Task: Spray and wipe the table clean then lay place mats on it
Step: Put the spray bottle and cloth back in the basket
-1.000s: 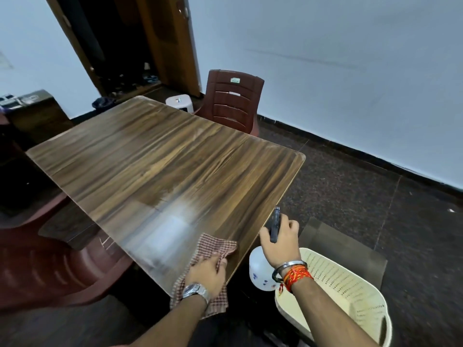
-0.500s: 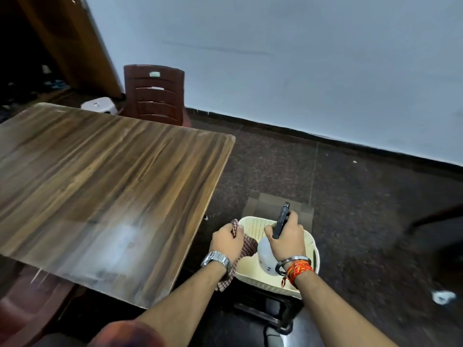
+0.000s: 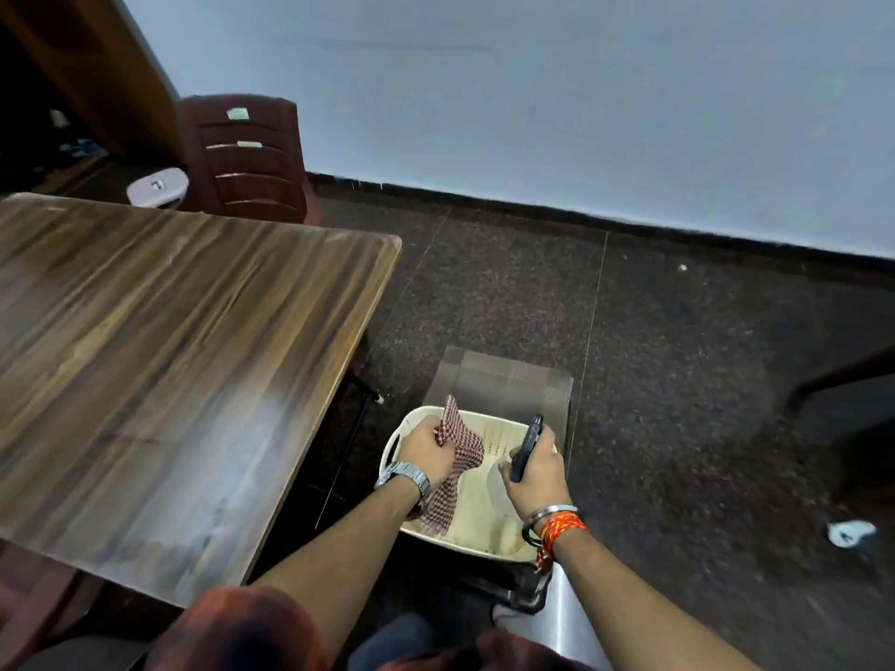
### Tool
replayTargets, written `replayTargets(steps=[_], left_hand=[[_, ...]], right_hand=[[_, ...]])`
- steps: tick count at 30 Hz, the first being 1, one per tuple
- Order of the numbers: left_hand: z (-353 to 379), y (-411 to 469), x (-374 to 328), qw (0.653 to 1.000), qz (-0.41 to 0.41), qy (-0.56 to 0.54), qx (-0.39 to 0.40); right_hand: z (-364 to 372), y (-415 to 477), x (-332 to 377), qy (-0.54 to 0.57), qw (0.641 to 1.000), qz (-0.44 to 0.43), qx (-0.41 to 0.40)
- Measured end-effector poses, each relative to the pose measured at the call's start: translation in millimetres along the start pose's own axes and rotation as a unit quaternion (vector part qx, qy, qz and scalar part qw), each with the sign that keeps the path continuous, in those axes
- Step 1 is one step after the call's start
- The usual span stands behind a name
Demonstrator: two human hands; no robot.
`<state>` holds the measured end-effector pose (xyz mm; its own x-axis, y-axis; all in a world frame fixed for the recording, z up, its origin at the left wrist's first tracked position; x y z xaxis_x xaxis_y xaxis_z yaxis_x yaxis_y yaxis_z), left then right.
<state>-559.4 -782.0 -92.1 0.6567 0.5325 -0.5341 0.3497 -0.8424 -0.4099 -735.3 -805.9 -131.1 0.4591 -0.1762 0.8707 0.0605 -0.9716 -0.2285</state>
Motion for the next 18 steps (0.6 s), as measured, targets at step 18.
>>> replayTargets(steps=[18], left_hand=[[55.2,65.8,43.6,0.96,-0.055,0.224,0.157]], right_hand=[[54.5,25.8,-74.4,-0.032,0.983,0.166,0.074]])
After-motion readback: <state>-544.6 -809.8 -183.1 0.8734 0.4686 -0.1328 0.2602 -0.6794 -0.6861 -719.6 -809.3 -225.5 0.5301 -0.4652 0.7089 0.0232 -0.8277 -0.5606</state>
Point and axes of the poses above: each hand's wrist, its own y-axis towards the middle knuckle, its own z-axis out of the palm, x = y × z, the point moved 4 cm from there along y, towards the middle knuckle, and after that the axes turned 11 degrees about y, right-handed, at the moved point
